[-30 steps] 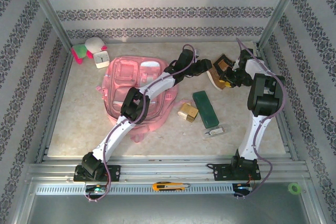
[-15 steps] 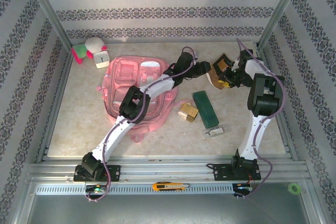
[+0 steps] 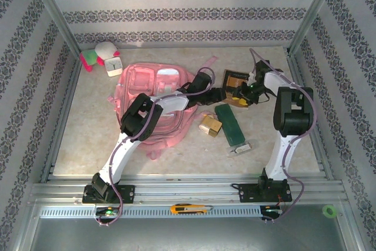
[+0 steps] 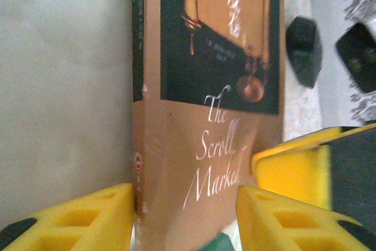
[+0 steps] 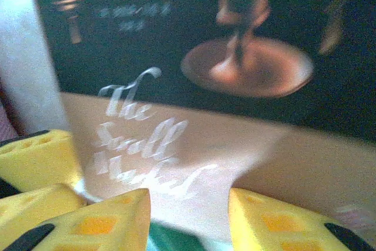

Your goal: Pack books, pencil case, and school supplies into a backpack

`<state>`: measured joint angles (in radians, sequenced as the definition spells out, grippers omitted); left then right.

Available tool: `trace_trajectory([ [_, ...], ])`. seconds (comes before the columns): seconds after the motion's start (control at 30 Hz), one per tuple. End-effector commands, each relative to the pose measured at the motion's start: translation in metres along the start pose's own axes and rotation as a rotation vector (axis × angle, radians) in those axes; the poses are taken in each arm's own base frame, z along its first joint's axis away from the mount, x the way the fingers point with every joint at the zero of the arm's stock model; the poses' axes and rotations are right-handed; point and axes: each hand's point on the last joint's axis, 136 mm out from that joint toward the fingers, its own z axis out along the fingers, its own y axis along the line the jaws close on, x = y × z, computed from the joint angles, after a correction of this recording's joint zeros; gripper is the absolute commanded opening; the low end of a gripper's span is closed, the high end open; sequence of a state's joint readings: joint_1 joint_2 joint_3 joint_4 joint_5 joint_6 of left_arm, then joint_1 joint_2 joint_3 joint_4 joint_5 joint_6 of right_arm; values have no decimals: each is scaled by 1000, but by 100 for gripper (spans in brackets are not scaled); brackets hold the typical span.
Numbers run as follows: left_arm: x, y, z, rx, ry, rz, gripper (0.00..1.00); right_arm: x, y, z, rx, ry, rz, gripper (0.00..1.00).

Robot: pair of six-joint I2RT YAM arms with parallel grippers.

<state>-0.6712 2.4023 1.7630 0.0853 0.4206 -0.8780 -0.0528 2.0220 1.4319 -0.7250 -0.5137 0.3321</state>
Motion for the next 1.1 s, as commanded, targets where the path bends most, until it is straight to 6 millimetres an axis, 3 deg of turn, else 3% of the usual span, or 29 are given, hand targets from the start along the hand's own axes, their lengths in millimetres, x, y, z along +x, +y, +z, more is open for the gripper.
trace_trajectory([
  [0.0, -9, -20, -25, -83, -41, 124, 49, 10, 5, -34, 58, -25, -35, 43],
  [0.1, -22, -13, -30, -149, -59, 156, 49, -6, -6, -59, 126, -91, -30, 51],
  [0.2, -31, -10, -27, -193, -68, 184, 49, -24, -19, -64, 156, -110, -12, 57],
  [0.37, -40, -5, -12, -237, -53, 193, 49, -43, -36, -45, 197, -79, -7, 57],
  [0.57, -40, 4, 9, -265, -16, 185, 49, -50, -57, -26, 268, -39, 12, 53],
  [0.87, -25, 22, 28, -293, 42, 170, 49, -27, -46, 14, 158, 79, 36, 37],
  [0.97, -19, 7, 33, -215, 66, 144, 49, -23, -31, 20, 65, 91, 44, 31],
  [1.07, -19, -27, 29, -100, 77, 125, 48, -20, -12, 25, -44, 99, 61, 28],
])
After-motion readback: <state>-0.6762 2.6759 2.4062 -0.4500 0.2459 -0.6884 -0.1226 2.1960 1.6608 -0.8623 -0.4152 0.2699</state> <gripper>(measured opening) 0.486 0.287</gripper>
